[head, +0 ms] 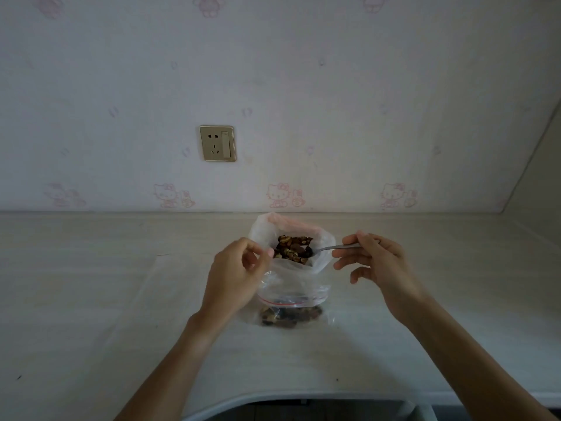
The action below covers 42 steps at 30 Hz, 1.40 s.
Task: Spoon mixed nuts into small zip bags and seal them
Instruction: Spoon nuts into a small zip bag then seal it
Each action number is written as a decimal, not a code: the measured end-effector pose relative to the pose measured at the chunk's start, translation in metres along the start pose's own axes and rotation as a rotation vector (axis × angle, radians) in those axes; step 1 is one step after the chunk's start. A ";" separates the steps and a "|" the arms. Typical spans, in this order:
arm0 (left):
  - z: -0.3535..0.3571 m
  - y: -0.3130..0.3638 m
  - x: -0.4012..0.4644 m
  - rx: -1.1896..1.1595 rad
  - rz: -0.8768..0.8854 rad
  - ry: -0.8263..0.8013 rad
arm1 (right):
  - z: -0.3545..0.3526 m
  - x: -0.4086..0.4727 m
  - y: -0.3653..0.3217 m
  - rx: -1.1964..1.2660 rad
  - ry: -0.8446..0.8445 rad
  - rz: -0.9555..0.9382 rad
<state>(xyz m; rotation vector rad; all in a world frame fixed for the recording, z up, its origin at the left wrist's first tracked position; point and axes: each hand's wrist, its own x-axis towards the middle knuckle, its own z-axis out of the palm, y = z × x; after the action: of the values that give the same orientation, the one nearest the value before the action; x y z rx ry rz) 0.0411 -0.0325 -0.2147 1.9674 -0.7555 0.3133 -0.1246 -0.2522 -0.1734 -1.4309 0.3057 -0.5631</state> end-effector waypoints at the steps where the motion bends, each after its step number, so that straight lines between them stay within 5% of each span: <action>1: -0.001 0.002 -0.005 0.024 0.015 -0.049 | -0.002 -0.004 -0.001 -0.005 -0.014 -0.002; 9: -0.001 0.002 -0.021 -0.027 0.034 -0.232 | 0.000 -0.032 0.002 -0.303 -0.130 -0.094; 17: -0.011 -0.001 -0.027 -0.232 0.096 -0.222 | -0.004 -0.059 -0.009 -1.081 -0.319 -0.645; 20: -0.011 -0.004 -0.027 -0.248 0.078 -0.219 | -0.004 -0.061 -0.012 -0.989 -0.306 -0.661; 26: -0.006 -0.003 -0.022 -0.180 0.000 -0.162 | 0.002 -0.047 -0.013 -0.489 -0.112 -0.397; 32: -0.005 -0.004 0.004 -0.039 -0.218 0.016 | 0.016 -0.018 -0.007 -0.281 0.045 -0.201; 36: 0.002 -0.007 0.018 0.126 -0.293 -0.088 | 0.027 0.003 -0.001 -0.322 0.108 -0.118; 42: 0.010 -0.016 0.023 0.063 -0.324 -0.169 | 0.034 0.022 0.007 -0.573 0.089 -0.114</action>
<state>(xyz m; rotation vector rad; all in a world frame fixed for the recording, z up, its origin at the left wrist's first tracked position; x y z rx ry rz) 0.0677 -0.0447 -0.2193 2.1557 -0.5240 -0.0240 -0.0870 -0.2348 -0.1730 -1.9878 0.4844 -0.6649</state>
